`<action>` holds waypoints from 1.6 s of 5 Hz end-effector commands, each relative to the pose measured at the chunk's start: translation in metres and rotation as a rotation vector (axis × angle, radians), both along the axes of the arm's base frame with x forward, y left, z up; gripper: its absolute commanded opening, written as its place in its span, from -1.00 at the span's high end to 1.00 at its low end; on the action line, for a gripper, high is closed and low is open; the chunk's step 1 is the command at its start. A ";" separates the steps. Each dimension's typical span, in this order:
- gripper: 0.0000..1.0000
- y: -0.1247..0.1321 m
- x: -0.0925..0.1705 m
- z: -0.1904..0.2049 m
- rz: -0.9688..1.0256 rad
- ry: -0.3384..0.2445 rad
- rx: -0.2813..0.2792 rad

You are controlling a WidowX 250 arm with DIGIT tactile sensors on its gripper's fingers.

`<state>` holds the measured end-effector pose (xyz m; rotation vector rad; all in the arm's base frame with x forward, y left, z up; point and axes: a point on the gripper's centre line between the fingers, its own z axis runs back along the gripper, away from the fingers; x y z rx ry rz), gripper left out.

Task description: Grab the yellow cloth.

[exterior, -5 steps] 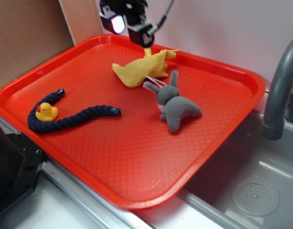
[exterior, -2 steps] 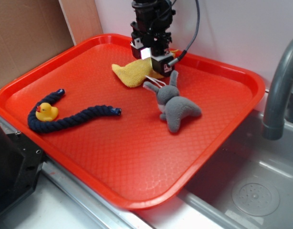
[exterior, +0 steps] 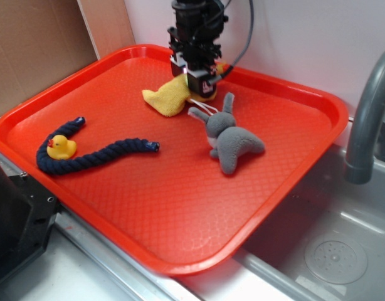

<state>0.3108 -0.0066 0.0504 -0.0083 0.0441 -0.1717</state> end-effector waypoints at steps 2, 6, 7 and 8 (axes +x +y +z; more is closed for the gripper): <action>1.00 0.040 -0.074 0.104 0.167 -0.107 0.081; 1.00 0.092 -0.094 0.151 0.475 -0.148 0.074; 1.00 0.081 -0.097 0.160 0.450 -0.157 0.049; 1.00 0.073 -0.099 0.157 0.433 -0.122 0.045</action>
